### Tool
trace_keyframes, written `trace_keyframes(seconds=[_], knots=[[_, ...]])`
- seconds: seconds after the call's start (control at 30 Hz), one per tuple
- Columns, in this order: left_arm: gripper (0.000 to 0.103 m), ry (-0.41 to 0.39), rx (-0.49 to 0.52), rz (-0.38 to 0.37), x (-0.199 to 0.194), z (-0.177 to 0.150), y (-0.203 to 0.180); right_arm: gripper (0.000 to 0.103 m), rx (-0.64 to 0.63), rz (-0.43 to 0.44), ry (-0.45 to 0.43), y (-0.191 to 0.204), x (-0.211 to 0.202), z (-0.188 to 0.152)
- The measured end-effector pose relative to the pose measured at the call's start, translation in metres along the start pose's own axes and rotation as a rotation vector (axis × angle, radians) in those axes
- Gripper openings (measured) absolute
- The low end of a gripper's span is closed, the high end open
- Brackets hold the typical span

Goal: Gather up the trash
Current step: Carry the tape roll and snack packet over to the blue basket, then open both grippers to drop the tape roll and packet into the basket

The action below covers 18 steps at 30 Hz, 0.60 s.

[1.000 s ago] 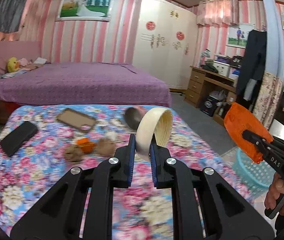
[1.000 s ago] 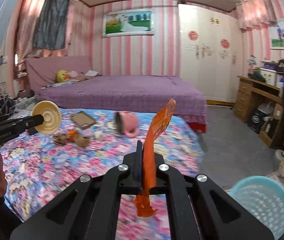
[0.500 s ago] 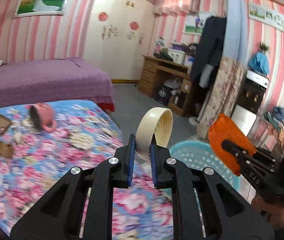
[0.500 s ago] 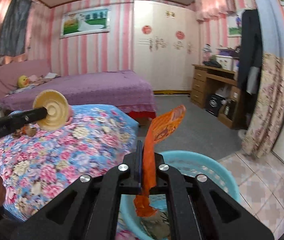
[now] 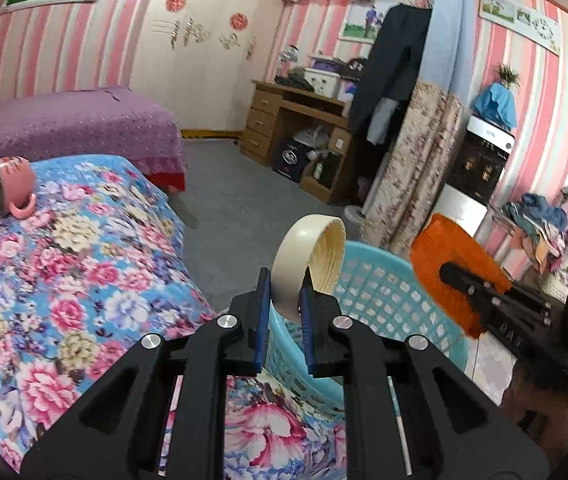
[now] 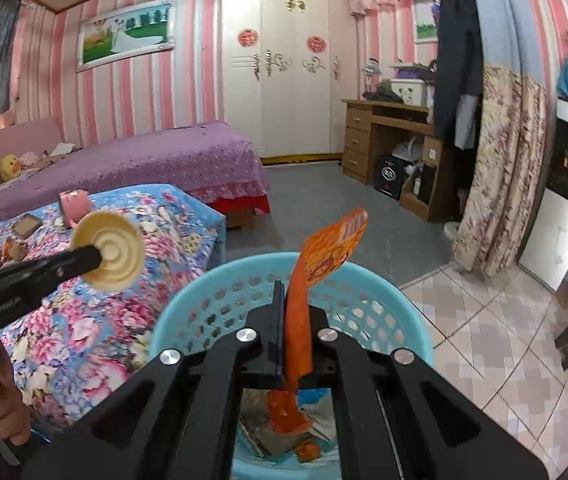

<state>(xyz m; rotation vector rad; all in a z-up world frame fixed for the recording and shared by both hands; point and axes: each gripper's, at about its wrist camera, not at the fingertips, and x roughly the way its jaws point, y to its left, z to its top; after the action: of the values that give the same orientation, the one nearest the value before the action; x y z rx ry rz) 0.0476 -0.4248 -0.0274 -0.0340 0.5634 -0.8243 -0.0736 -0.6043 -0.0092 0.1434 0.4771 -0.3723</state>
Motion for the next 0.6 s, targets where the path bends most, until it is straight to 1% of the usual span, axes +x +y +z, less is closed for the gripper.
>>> trace_keyframes(seconds=[0.07, 0.27, 0.47, 0.6], knots=[[0.013, 0.014, 0.030, 0.007, 0.008, 0.000, -0.003, 0.002, 0.003, -0.010, 0.005, -0.006, 0.000, -0.001], [0.013, 0.052, 0.014, -0.049, 0.018, -0.002, -0.009, 0.002, -0.002, -0.024, 0.027, -0.008, 0.002, -0.004], [0.013, 0.085, 0.034, -0.072, 0.032, -0.004, -0.024, 0.002, 0.009, -0.020, 0.021, -0.008, -0.005, -0.011], [0.013, 0.087, 0.022, -0.093, 0.036, -0.003, -0.030, 0.002, 0.020, -0.020, 0.023, -0.012, -0.006, -0.012]])
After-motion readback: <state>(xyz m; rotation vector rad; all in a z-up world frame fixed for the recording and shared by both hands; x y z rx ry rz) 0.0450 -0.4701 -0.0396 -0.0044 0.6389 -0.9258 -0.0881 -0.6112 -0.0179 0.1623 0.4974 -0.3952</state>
